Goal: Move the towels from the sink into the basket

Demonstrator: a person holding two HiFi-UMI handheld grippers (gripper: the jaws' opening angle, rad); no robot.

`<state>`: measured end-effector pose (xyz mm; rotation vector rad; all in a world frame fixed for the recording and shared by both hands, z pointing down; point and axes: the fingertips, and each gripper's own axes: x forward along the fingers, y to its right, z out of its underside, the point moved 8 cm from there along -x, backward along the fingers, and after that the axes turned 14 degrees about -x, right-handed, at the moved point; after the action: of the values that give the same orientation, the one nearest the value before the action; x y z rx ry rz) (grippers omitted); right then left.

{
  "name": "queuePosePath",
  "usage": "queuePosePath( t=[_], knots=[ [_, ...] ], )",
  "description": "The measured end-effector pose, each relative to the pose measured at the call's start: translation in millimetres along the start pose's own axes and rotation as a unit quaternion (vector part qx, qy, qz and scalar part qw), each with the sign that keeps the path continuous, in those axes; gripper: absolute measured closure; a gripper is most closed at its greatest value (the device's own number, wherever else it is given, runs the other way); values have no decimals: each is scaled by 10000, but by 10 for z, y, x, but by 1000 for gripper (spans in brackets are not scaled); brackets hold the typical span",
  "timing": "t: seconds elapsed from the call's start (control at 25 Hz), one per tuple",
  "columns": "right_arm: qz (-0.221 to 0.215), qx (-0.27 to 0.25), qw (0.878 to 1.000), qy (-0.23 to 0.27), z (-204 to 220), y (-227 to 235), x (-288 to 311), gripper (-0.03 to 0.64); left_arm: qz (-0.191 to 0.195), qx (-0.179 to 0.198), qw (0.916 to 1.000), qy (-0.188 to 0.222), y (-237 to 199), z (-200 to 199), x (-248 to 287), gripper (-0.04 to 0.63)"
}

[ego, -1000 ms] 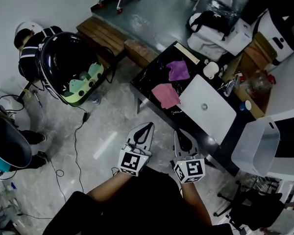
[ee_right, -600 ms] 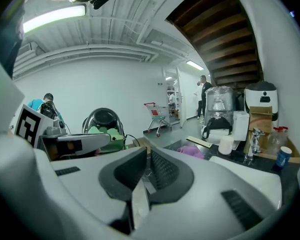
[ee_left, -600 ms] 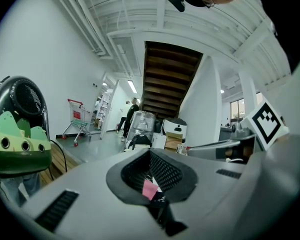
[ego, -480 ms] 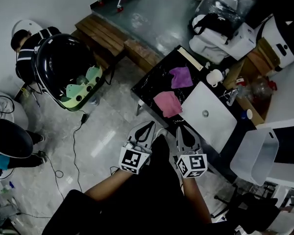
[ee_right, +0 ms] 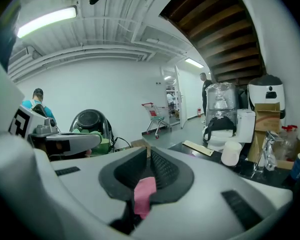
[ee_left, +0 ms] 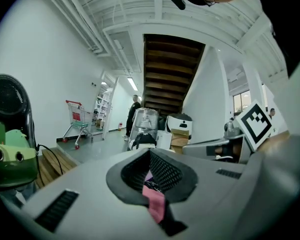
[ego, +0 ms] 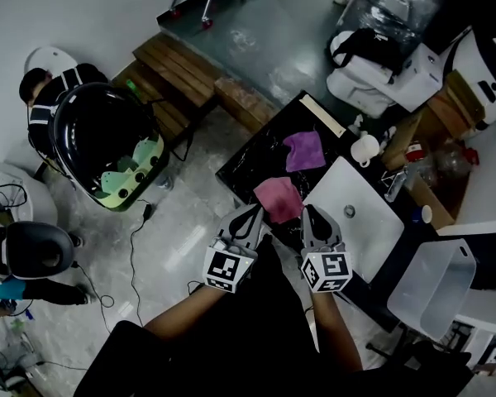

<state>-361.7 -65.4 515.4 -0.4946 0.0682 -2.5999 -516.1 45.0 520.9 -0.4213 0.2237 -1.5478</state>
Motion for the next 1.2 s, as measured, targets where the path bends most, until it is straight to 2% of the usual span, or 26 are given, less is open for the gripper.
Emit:
queuePosePath(
  t=[0.32, 0.64, 0.68, 0.76, 1.04, 1.12, 1.2],
  knots=[
    [-61, 59, 9995, -291, 170, 603, 606, 595, -5, -26, 9999, -153, -141, -34, 798, 592],
    [-397, 14, 9960, -806, 429, 1082, 1213, 588, -31, -83, 9993, -363, -126, -17, 1350, 592],
    [-465, 23, 9948, -908, 484, 1111, 1305, 569, -43, -96, 9992, -396, -137, -5, 1402, 592],
    [-626, 41, 9919, -1103, 592, 1153, 1494, 465, -64, -84, 9989, -446, -167, 5, 1489, 592],
    [-1055, -466, 9787, -1698, 966, 1294, 2085, 380, -128, -81, 9983, -557, -252, 38, 1689, 592],
    [-1131, -513, 9754, -1822, 1043, 1344, 2223, 333, -176, -111, 9980, -605, -278, 64, 1708, 592],
    [-1198, -458, 9744, -1849, 1074, 1382, 2340, 317, -212, -124, 9976, -650, -306, 95, 1722, 592]
  ],
)
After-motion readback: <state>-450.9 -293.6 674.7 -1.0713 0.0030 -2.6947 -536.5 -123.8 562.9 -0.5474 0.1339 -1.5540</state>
